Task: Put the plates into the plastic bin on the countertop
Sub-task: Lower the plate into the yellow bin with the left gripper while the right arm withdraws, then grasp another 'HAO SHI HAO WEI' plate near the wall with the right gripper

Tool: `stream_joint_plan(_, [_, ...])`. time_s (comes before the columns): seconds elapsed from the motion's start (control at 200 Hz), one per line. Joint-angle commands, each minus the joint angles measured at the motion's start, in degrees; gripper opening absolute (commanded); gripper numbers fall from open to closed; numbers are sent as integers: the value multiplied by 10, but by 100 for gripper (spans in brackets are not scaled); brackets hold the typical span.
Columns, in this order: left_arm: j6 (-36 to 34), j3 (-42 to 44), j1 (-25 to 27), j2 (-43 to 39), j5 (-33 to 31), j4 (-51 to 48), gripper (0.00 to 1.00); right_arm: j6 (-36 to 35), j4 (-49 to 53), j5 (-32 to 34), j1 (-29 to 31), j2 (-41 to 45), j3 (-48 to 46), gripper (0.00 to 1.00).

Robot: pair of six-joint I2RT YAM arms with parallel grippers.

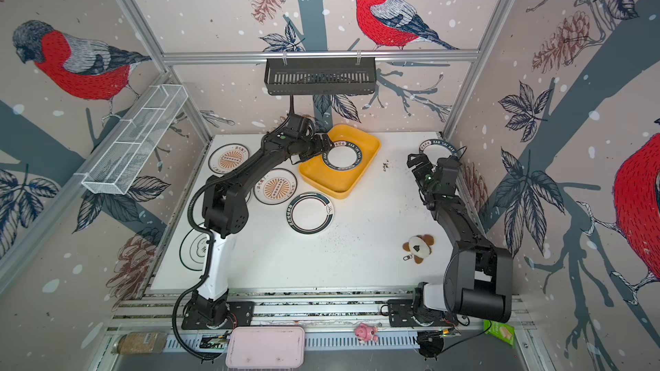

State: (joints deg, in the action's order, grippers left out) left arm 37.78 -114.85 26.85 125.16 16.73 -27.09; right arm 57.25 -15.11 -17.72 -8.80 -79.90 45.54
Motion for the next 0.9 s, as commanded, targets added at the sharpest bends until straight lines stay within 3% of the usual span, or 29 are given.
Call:
stream_joint_plan(0.0, [-57, 61, -6, -61, 42, 81, 96, 14, -59, 19, -2, -31, 14, 100])
stream_joint_plan(0.28, [-167, 222, -14, -206, 67, 199, 96, 123, -165, 25, -17, -172, 57, 99])
stream_joint_plan(0.41, [-195, 267, -20, -248, 27, 234, 96, 170, -177, 12, -23, -249, 106, 98])
stream_joint_plan(0.64, [-226, 286, -43, -279, -23, 248, 96, 227, -145, 58, -36, -347, 185, 92])
stream_joint_plan(0.896, [-195, 307, -56, -277, -58, 300, 96, 293, -146, 100, -41, -408, 231, 85])
